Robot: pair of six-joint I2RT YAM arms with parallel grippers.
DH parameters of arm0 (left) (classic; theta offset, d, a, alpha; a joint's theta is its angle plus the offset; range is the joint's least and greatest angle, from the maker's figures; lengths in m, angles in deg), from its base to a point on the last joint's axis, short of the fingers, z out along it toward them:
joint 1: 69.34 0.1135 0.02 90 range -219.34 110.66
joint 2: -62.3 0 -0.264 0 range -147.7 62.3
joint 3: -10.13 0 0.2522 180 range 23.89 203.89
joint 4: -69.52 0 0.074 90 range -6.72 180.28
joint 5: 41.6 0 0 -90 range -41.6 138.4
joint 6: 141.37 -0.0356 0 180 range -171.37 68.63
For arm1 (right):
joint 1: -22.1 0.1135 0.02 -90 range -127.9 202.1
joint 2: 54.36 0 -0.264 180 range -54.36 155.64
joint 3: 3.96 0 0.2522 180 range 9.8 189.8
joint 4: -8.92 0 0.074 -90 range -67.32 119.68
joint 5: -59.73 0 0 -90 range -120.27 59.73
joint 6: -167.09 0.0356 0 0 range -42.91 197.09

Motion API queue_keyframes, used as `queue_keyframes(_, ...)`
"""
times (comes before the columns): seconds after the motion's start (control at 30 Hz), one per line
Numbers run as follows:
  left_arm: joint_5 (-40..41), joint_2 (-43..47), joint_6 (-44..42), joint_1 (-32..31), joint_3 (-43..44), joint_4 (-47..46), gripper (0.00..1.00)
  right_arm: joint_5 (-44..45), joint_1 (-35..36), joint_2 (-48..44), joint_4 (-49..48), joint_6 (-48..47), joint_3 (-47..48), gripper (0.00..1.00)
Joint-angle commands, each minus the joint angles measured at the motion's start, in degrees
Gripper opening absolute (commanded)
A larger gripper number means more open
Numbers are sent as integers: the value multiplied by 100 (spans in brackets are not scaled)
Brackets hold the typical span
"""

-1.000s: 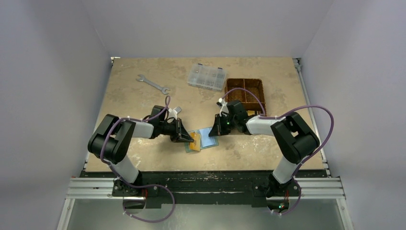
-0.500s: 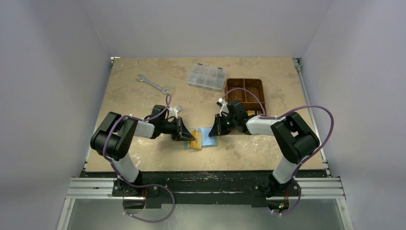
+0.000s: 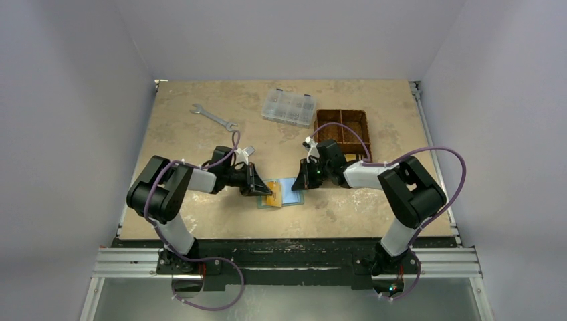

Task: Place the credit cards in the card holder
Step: Insert the credit card into the card holder.

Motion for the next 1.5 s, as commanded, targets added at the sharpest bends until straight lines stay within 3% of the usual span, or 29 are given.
queue_keyframes(0.0,-86,30,-34,-35,46,-317,0,292,-11,171,70,-41,-85,0)
queue_keyframes(0.43,23,-351,926,-65,43,-1718,0,261,-11,141,34,-28,-145,0)
queue_keyframes(0.77,42,-491,937,-288,74,-1797,0,260,-16,112,34,-16,-164,0)
queue_keyframes(0.93,71,-596,855,-354,124,-1645,0,252,-11,102,41,-15,-152,0)
queue_keyframes(1.07,653,-388,265,-686,533,-349,0,282,-11,47,101,-15,-115,0)
queue_keyframes(1.23,1511,193,-226,-756,882,1057,35,382,-11,-180,312,-11,-63,0)
queue_keyframes(1.33,1906,491,-345,-767,970,1611,46,470,-11,-364,533,-41,11,0)
queue_keyframes(1.47,2295,872,-624,-774,1158,2433,53,552,-11,-532,771,-80,97,0)
